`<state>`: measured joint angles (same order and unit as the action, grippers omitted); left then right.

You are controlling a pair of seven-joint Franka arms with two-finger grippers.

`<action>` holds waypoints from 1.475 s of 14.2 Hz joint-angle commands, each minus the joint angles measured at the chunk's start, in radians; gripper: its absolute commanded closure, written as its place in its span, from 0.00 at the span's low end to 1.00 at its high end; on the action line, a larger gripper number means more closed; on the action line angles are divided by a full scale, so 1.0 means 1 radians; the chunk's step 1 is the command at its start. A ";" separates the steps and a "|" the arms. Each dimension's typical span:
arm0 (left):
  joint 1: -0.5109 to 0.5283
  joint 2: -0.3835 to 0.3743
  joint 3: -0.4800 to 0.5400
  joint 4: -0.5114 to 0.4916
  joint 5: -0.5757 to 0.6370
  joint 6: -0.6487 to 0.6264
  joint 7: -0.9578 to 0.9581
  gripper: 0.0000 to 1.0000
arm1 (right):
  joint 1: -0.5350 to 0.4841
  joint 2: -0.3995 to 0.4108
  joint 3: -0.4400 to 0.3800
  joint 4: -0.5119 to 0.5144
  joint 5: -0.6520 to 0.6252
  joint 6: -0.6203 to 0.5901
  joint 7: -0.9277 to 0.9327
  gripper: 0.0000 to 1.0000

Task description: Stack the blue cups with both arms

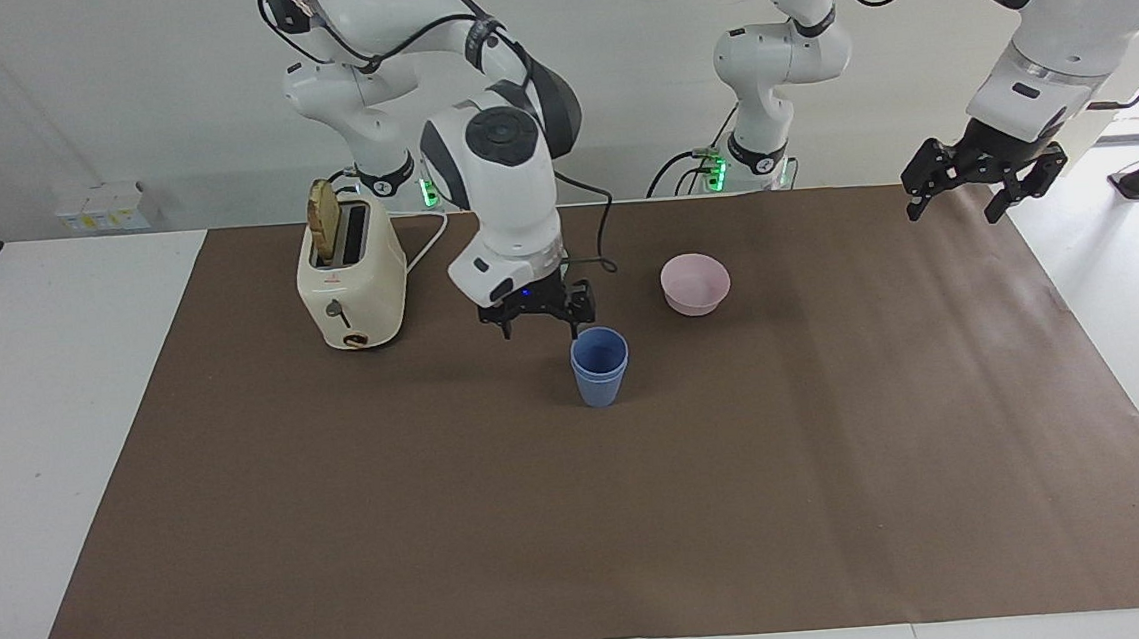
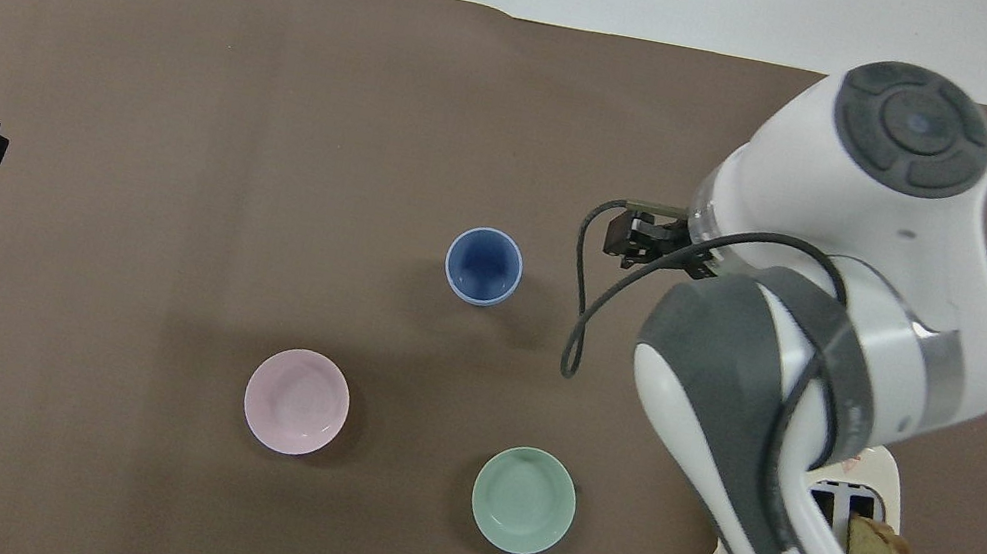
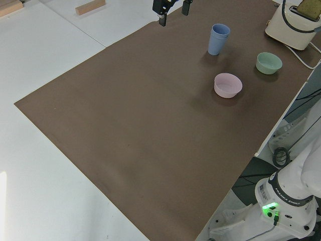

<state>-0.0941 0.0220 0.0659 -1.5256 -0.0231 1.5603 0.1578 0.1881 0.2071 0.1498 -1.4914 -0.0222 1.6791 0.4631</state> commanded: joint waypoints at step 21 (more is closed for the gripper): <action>0.016 -0.025 -0.011 -0.018 -0.001 -0.003 0.006 0.00 | -0.277 -0.161 -0.012 -0.013 0.027 -0.125 -0.357 0.00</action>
<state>-0.0940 0.0163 0.0661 -1.5253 -0.0231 1.5603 0.1578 -0.0718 0.0688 0.1340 -1.4765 -0.0198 1.5457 0.1351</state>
